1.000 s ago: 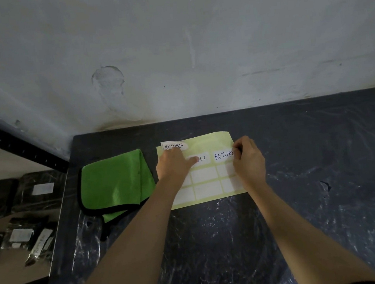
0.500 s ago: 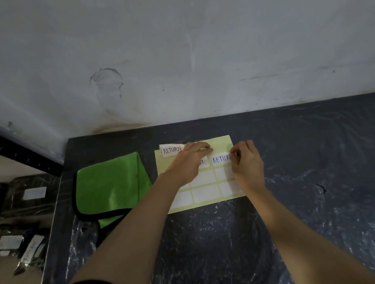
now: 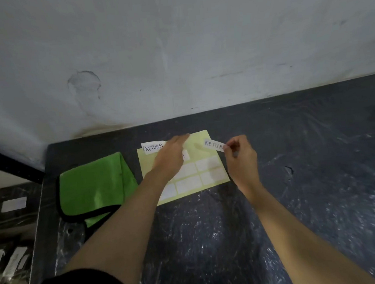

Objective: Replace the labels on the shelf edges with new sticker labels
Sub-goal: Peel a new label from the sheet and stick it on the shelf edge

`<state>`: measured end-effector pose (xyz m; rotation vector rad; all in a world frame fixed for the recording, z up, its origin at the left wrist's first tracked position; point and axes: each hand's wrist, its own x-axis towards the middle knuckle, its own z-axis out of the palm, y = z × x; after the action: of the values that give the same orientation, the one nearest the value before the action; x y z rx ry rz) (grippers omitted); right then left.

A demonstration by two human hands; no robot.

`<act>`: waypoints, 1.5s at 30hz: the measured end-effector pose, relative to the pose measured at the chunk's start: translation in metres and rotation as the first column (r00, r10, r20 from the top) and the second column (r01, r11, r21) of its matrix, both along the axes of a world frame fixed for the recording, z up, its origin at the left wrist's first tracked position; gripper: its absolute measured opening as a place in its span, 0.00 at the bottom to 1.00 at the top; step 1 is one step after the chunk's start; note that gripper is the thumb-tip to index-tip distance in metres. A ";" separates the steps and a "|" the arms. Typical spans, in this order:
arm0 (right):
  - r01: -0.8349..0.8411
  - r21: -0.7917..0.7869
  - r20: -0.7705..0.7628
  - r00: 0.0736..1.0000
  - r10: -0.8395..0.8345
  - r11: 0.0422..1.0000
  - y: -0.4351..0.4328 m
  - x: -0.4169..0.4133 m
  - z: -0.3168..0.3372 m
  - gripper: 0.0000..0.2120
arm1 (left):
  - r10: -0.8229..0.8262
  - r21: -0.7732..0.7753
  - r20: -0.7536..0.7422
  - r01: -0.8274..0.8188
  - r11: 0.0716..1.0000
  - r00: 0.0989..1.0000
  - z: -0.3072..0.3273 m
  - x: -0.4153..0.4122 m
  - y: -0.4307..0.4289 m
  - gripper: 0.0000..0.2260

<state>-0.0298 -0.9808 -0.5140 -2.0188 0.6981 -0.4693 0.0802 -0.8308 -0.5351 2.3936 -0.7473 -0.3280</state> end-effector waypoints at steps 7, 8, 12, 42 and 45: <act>-0.086 -0.048 0.055 0.995 0.088 0.995 0.045 -0.060 0.050 0.04 | 0.258 -0.302 0.008 -0.244 0.922 0.966 0.043 -0.084 0.040 0.13; -0.093 -0.059 0.079 0.992 0.097 0.994 0.057 -0.073 0.059 0.04 | 0.286 -0.337 -0.021 -0.276 0.900 0.958 0.051 -0.099 0.054 0.13; -0.112 -0.112 0.186 0.974 0.132 0.987 0.125 -0.134 0.092 0.07 | 0.390 -0.433 -0.058 -0.375 0.820 0.919 0.083 -0.171 0.132 0.12; -0.330 -0.315 0.301 0.854 0.424 0.890 0.767 -0.102 0.156 0.05 | 0.498 0.028 0.539 -0.605 0.796 0.679 0.195 -0.174 0.788 0.24; -0.322 -0.358 0.287 0.855 0.431 0.877 0.780 -0.091 0.157 0.05 | 0.521 -0.015 0.484 -0.588 0.808 0.703 0.194 -0.154 0.800 0.25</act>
<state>-0.1208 -0.2004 -0.3570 -2.1984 -0.0119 -0.7134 -0.0741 -0.0308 -0.3411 2.7250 -0.1440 0.4907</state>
